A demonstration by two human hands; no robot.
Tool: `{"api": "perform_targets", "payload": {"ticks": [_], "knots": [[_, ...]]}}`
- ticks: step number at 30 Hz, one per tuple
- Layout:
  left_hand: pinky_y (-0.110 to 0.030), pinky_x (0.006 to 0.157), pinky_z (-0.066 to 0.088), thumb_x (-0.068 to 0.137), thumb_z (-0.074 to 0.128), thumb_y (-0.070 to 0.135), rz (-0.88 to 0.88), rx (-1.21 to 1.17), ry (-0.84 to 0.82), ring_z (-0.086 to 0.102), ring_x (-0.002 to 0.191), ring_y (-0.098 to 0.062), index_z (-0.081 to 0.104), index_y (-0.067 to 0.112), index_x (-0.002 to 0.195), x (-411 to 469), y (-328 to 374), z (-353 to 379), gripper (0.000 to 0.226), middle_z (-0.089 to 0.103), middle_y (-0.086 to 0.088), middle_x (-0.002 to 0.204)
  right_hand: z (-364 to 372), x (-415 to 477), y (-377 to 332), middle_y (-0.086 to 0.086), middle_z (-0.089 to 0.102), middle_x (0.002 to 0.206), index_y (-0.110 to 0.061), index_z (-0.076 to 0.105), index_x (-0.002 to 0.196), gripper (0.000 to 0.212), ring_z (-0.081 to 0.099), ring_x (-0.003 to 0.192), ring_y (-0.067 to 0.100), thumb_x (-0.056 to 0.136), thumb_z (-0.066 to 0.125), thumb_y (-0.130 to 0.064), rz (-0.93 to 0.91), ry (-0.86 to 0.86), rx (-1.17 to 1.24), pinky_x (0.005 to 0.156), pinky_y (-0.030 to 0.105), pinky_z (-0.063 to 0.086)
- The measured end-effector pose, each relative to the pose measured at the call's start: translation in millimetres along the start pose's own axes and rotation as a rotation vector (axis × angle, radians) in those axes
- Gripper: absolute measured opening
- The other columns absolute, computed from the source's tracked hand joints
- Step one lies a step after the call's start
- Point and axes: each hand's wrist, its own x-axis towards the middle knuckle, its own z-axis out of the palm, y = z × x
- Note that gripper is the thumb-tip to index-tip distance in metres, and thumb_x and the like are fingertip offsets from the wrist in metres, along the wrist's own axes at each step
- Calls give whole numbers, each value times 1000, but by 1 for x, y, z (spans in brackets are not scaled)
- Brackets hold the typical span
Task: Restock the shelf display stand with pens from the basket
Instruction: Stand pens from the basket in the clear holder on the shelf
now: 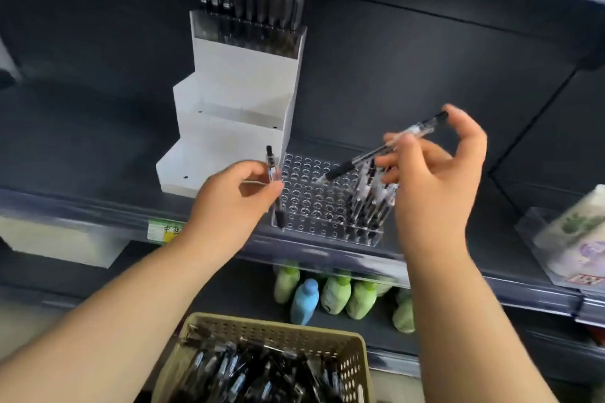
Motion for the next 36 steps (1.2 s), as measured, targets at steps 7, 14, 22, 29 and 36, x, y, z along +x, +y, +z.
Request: {"api": "perform_targets", "payload": {"ticks": [7,14,22,29,36], "knots": [[-16,83,50,83,68,19,199,-99,-17,64,86,0,64,24,104,35,25,37,22,69,12,91,4,50,24,-10,67,69,-40,41,101,31,62,69,-1,89,59,-18,-211,-10,-391,70,11,46],[-24,87,52,82,68,22,259,-61,-26,64,89,-2,64,22,107,46,23,52,26,68,12,95,3,62,55,-23,56,63,-30,49,117,30,59,73,3,89,58,-27,-161,-156,-820,64,23,43],[-29,86,53,82,69,21,261,-74,4,66,86,-6,64,22,106,56,17,56,24,69,9,93,7,67,70,-22,51,61,-27,51,117,30,61,86,17,88,57,-24,-201,-168,-961,70,31,48],[-34,86,53,81,68,21,266,-75,-8,66,85,-7,64,19,104,56,12,57,23,69,8,92,10,68,75,-20,55,64,-24,52,116,29,61,87,16,88,58,-22,-181,-166,-945,74,30,48],[-38,86,53,75,65,26,258,-115,-11,67,85,-12,65,19,103,55,11,61,29,70,6,91,11,69,87,-2,71,88,-21,70,99,18,58,95,26,86,60,-27,-304,-206,-1053,84,40,47]]}}
